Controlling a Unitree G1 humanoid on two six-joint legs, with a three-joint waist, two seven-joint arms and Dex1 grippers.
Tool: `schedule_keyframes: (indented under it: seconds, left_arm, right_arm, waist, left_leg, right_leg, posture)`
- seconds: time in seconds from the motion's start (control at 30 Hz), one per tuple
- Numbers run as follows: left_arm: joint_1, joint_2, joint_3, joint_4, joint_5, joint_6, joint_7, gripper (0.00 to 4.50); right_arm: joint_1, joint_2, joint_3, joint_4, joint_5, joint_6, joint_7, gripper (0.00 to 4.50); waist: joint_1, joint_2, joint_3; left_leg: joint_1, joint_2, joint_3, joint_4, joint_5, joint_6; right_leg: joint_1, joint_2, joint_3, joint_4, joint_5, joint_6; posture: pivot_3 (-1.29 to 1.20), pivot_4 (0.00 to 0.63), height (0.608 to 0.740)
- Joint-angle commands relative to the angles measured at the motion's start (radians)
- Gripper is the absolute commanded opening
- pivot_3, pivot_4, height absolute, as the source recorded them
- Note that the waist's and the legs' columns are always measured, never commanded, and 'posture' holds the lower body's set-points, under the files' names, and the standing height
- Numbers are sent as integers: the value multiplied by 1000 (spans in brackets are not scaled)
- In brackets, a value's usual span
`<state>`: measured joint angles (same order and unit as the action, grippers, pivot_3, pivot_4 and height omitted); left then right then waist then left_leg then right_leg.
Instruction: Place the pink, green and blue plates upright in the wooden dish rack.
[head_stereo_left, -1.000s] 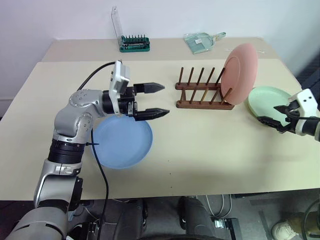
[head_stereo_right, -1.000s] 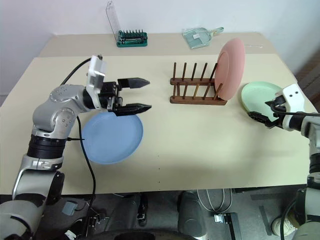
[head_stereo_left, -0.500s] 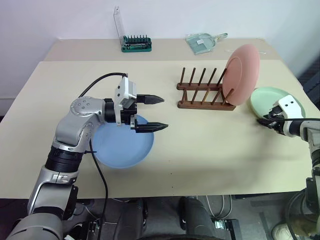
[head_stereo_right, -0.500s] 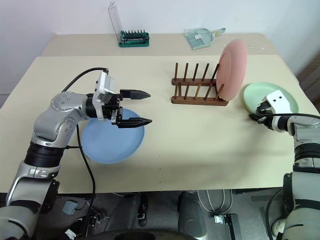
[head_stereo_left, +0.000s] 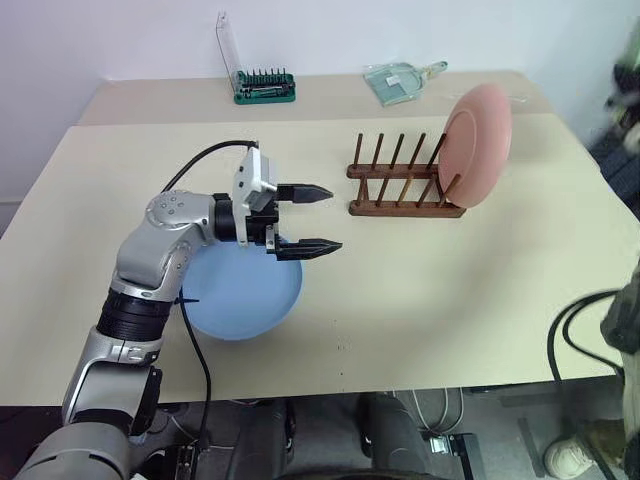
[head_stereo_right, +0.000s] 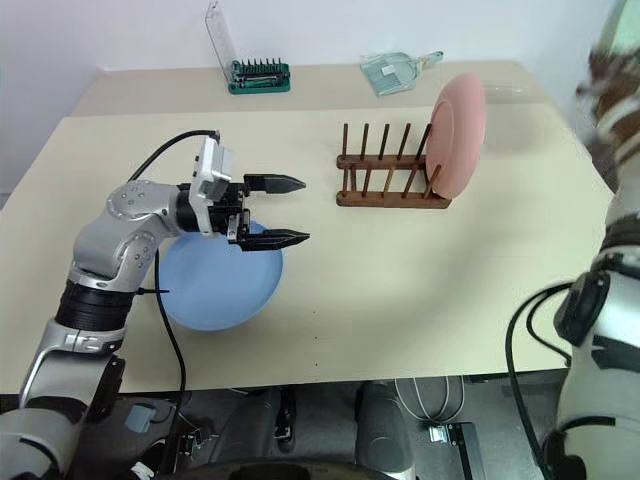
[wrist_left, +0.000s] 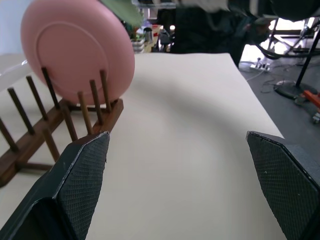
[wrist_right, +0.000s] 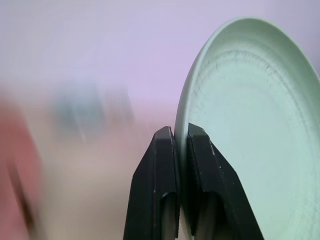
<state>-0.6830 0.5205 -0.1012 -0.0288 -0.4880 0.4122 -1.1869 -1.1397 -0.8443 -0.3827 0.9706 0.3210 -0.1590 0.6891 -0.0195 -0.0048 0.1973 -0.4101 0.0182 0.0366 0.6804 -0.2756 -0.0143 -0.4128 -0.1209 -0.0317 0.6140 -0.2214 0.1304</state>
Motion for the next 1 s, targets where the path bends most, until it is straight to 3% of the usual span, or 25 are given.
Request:
schedule_keyframes:
  seconds: [0.03, 0.17, 0.3, 0.5, 1.0]
  left_arm:
    - [-11, 5, 28, -7, -15, 5, 6, 4500]
    - [-8, 0, 30, -8, -18, 7, 13, 4500]
    - [-6, -3, 32, -6, -21, 14, 17, 4500]
    - [-3, -7, 35, -5, -22, 13, 23, 4500]
    - [-8, 11, 46, 28, -16, -5, 18, 4500]
  right_arm:
    - [-44, 36, -77, -140, 168, 113, 96, 77]
    - [-83, 112, -192, -408, 554, 623, 69, 77]
    - [-4, 139, -187, -568, 722, 929, 33, 77]
    - [67, 197, -262, -624, 864, 1053, -92, 77]
    - [276, 272, -226, -725, 858, 1073, -138, 77]
  waist:
    - [6, 0, 0]
    - [12, 0, 0]
    - [14, 0, 0]
    - [13, 0, 0]
    - [10, 0, 0]
  left_leg:
    - [0, 0, 0, 0, -1, 1]
    - [0, 0, 0, 3, -2, 4]
    - [-2, 0, -1, 2, -3, 5]
    - [-2, 0, -1, 3, -3, 6]
    - [-3, 0, 0, 2, -4, 7]
  right_leg:
    - [0, 0, 0, 0, 0, 0]
    - [2, 0, 0, 0, 0, 0]
    - [0, 0, -1, 1, 0, 0]
    - [0, -1, -1, 0, 0, 0]
    - [-2, 0, 0, 1, 0, 0]
  posture:
    - [0, 150, 724]
    - [0, 150, 724]
    - [0, 150, 724]
    - [0, 150, 724]
    - [0, 150, 724]
